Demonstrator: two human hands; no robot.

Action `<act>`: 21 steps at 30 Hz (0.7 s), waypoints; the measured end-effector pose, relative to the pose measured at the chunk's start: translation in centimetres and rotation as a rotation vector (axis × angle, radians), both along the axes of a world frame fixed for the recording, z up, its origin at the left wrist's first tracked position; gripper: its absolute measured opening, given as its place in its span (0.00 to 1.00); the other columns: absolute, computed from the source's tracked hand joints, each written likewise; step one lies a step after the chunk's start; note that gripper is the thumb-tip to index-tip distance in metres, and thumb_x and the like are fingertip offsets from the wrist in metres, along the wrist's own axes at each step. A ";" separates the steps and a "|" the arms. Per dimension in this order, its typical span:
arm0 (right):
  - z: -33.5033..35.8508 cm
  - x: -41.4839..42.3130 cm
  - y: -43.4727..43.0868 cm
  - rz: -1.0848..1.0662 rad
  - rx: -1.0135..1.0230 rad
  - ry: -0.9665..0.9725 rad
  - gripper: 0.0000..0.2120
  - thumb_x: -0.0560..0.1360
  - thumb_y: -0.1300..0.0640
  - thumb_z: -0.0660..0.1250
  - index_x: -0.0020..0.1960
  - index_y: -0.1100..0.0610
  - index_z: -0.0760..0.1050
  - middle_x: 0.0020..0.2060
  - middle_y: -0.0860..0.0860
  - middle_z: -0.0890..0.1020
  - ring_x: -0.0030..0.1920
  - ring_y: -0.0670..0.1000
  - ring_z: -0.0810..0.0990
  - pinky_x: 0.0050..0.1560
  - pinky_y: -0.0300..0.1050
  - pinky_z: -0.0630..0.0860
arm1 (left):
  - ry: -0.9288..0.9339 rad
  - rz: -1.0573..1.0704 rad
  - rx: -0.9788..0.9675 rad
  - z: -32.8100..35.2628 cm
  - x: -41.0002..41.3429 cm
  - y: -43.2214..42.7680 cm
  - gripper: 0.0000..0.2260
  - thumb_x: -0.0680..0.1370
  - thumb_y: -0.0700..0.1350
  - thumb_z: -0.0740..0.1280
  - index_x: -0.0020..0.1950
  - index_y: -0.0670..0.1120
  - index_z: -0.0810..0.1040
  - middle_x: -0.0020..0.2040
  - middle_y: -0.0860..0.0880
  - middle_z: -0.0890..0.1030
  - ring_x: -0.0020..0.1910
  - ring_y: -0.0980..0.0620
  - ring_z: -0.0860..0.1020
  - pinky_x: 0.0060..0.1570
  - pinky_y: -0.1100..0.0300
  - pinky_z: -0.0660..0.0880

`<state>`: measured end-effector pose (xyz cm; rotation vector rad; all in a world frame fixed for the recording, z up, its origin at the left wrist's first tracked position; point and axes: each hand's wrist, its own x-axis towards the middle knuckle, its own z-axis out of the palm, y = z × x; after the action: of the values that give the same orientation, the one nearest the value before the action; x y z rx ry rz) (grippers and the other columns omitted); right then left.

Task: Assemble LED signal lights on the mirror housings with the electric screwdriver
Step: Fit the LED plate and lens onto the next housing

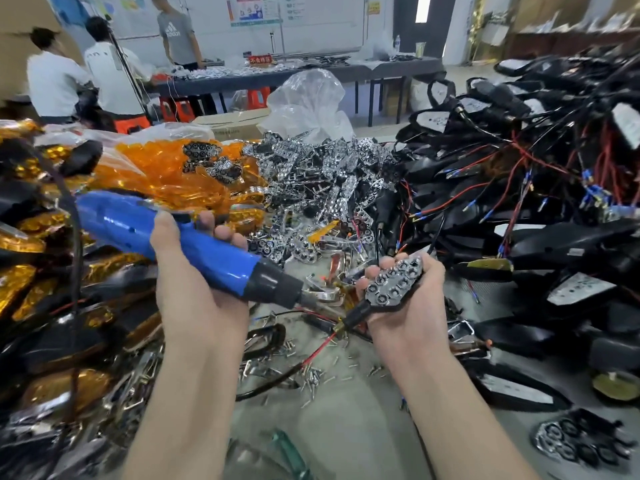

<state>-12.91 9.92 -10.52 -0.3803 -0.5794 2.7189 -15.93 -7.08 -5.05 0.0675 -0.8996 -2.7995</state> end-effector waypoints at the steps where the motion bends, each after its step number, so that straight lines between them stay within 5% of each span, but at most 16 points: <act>1: -0.1 0.0 -0.1 -0.008 0.013 -0.002 0.13 0.82 0.50 0.58 0.40 0.52 0.71 0.32 0.50 0.75 0.30 0.50 0.75 0.31 0.43 0.76 | 0.015 0.008 0.003 -0.5 0.1 0.2 0.11 0.81 0.53 0.66 0.55 0.46 0.76 0.44 0.51 0.81 0.40 0.53 0.79 0.46 0.57 0.79; 16: 0.9 0.7 -1.0 -0.042 0.195 -0.031 0.14 0.84 0.50 0.59 0.42 0.53 0.73 0.32 0.50 0.77 0.31 0.50 0.77 0.33 0.43 0.77 | 0.131 0.077 -0.096 -1.5 0.9 0.5 0.06 0.79 0.48 0.69 0.49 0.48 0.73 0.38 0.53 0.77 0.37 0.54 0.78 0.46 0.54 0.79; 21: 1.2 0.9 -0.9 -0.017 0.272 -0.099 0.13 0.85 0.47 0.58 0.47 0.54 0.73 0.38 0.52 0.78 0.38 0.53 0.77 0.42 0.49 0.75 | 0.183 0.056 -0.132 -1.3 1.0 0.0 0.07 0.78 0.49 0.70 0.49 0.49 0.73 0.39 0.53 0.77 0.38 0.54 0.78 0.47 0.54 0.79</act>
<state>-12.04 9.02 -9.34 -0.4470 -0.9549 2.5688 -14.88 -7.04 -6.36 -0.1774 -1.0169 -2.6355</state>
